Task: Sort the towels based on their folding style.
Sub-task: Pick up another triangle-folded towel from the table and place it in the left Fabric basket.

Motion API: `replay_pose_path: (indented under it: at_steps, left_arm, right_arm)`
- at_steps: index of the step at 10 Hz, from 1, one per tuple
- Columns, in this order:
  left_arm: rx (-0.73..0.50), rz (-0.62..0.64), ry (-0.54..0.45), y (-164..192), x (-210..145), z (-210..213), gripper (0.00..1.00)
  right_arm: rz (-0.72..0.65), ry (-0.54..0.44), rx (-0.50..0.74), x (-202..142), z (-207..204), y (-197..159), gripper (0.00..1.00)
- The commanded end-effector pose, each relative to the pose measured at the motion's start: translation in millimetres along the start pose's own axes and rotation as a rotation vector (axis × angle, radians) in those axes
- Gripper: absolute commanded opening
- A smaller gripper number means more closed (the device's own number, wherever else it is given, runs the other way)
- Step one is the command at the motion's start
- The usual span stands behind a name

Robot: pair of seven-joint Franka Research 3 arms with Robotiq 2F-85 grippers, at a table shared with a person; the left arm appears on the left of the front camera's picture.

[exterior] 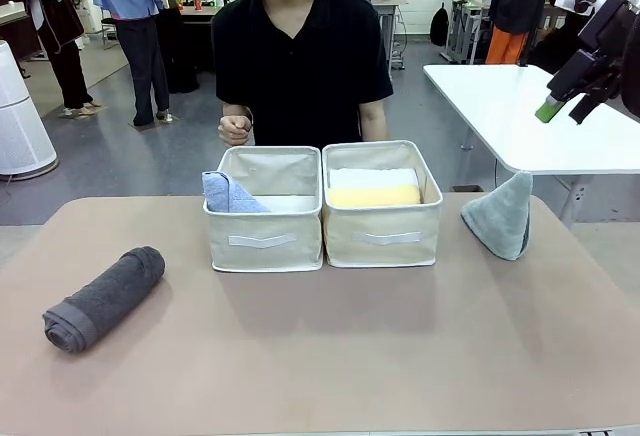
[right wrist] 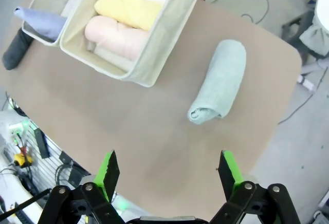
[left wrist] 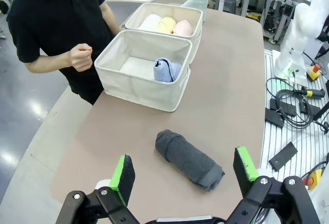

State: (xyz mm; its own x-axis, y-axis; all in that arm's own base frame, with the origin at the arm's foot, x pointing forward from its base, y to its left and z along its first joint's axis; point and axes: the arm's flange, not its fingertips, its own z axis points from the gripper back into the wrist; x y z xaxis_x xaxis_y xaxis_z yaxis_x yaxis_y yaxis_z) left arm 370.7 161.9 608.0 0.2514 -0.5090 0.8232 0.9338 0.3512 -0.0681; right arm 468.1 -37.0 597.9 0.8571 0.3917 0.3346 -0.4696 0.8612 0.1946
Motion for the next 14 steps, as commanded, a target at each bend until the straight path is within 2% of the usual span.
replay_pose_path:
  at_steps: [1,2,3,6,9,12,14]
  left_arm:
    - [-0.005,-0.012,-0.015,0.0,0.0,1.2,1.00]
    - [-0.005,-0.012,-0.015,0.0,0.0,1.2,1.00]
    - [-0.005,-0.012,-0.015,0.0,0.0,1.2,1.00]
    - [-0.005,-0.012,-0.015,0.0,0.0,1.2,1.00]
    - [-0.005,-0.012,-0.015,0.0,0.0,1.2,1.00]
    - [-0.005,-0.012,-0.015,0.0,0.0,1.2,1.00]
    - [-0.005,-0.012,-0.015,0.0,0.0,1.2,1.00]
  right_arm:
    - [0.000,0.001,-0.012,0.1,0.7,1.0,1.00]
    - [0.000,0.000,0.000,0.0,0.0,0.0,1.00]
    - [-0.138,0.013,-0.067,17.6,-23.6,-19.7,1.00]
    - [-0.298,0.060,-0.195,40.0,-68.6,-45.8,1.00]
    - [-0.344,0.107,-0.143,46.0,-88.3,-48.8,1.00]
    - [-0.428,0.134,-0.254,50.3,-113.3,-43.1,1.00]
    - [-0.428,0.161,-0.300,47.7,-129.1,-34.6,1.00]
